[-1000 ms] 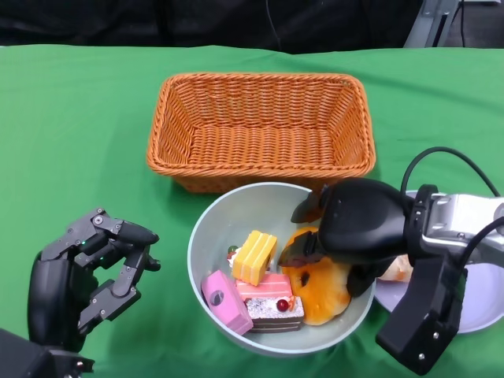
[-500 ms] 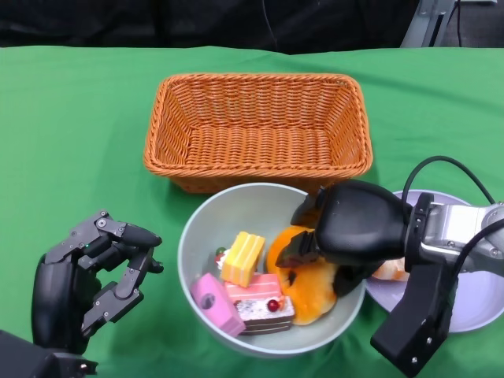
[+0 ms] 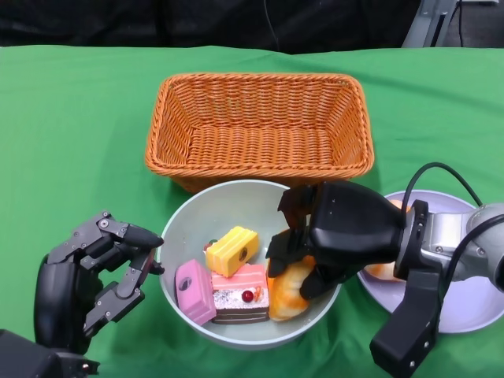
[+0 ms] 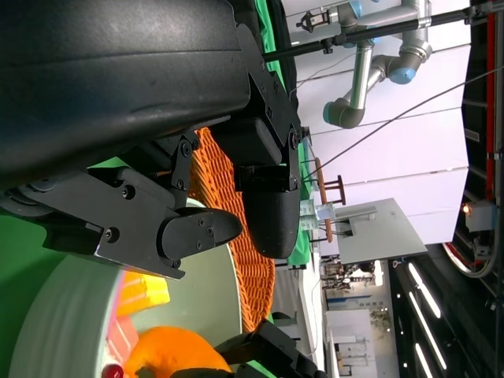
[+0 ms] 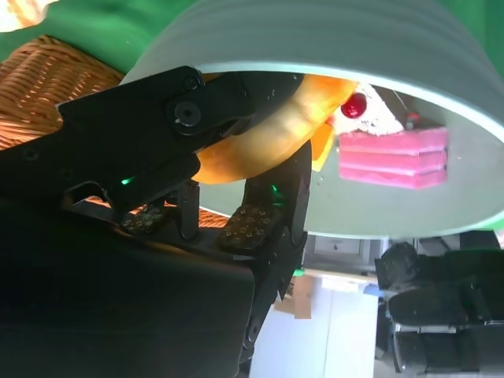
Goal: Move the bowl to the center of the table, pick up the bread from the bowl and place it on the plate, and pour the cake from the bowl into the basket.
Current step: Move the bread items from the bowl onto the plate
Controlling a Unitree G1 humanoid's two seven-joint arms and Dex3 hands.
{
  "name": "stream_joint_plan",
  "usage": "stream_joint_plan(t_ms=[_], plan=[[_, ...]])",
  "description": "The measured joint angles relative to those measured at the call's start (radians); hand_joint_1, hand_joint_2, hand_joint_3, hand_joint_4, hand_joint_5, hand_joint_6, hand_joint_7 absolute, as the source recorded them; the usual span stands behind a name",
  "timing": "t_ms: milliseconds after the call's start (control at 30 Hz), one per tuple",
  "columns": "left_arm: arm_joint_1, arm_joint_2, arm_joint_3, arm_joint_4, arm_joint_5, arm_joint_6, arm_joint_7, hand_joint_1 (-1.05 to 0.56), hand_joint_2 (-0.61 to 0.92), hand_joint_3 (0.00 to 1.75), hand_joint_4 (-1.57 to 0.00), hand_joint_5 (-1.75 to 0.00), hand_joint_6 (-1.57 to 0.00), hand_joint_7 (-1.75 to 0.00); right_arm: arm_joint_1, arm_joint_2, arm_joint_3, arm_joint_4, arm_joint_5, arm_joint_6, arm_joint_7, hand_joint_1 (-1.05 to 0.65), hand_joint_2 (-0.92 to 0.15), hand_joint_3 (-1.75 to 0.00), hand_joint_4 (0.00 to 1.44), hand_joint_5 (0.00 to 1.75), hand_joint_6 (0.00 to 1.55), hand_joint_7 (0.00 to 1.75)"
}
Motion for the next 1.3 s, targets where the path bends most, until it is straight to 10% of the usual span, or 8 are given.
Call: stream_joint_plan(t_ms=[533, 1300], plan=[[-0.011, 0.0, 0.0, 0.033, -0.009, -0.001, -0.007, -0.06, 0.9, 0.5, -0.73, -1.46, -0.81, -1.08, -0.007, 0.025, -0.033, 0.041, 0.036, -0.025, -0.096, -0.23, -0.92, -0.01, 0.85, 0.99, 0.94, 0.5], [-0.021, 0.002, 0.012, 0.056, 0.0, -0.019, -0.004, -0.06, 0.88, 0.51, -0.72, -1.5, -0.8, -1.12, 0.035, 0.026, -0.181, -0.032, 0.22, -0.059, 0.01, -0.23, -0.91, -0.02, 0.84, 1.1, 0.94, 0.51]])
